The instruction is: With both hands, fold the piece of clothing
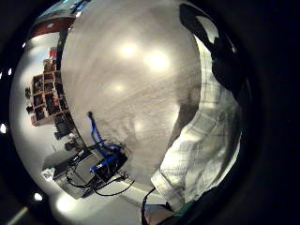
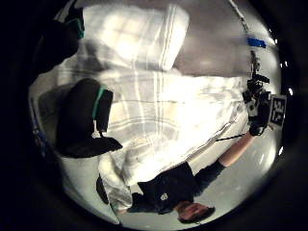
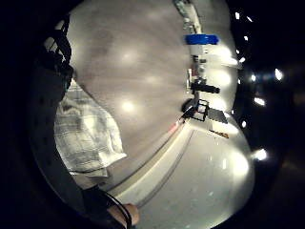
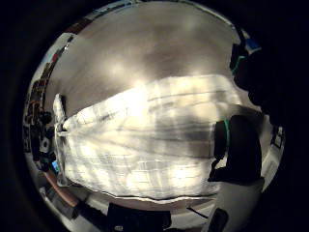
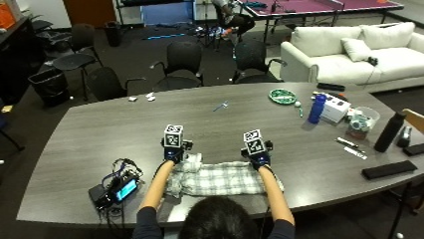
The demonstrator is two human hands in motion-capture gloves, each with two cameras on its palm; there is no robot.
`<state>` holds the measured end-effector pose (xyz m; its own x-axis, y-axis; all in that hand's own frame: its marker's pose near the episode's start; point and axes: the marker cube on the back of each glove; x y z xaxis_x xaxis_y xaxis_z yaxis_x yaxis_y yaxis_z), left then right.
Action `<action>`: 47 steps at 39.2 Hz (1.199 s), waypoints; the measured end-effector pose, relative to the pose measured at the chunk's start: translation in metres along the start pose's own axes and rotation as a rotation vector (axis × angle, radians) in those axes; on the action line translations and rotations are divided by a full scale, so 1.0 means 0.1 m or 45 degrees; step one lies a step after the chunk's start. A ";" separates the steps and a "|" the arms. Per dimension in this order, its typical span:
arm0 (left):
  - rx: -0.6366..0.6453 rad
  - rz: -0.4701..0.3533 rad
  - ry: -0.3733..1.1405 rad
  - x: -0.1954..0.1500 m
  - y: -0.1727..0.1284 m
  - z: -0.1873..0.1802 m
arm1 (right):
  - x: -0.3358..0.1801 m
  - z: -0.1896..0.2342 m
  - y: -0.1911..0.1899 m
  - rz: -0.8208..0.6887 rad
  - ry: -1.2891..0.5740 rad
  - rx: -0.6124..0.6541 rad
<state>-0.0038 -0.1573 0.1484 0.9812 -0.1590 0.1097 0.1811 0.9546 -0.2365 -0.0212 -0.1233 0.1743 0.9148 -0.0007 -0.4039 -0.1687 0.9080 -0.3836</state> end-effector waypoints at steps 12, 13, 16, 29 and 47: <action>0.043 0.323 0.287 0.33 1.03 -0.23 | 0.49 0.32 0.50 0.115 -0.419 -0.212; 0.030 0.335 0.251 0.36 1.06 -0.15 | 0.50 0.37 0.50 0.134 -0.442 -0.228; 0.003 0.322 0.143 0.42 1.08 0.06 | 0.50 0.51 0.48 0.165 -0.479 -0.275; -0.007 0.086 -0.066 0.19 0.69 0.82 | 0.19 0.78 0.17 0.336 -0.467 -0.094; -0.150 0.066 0.090 0.13 0.70 0.83 | -0.15 0.68 0.19 0.302 -0.549 0.135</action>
<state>0.0161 -0.0716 0.2137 0.9910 -0.1313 0.0274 0.1325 0.9265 -0.3522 -0.0132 -0.0778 0.2295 0.9279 0.3638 -0.0813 -0.3727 0.8997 -0.2273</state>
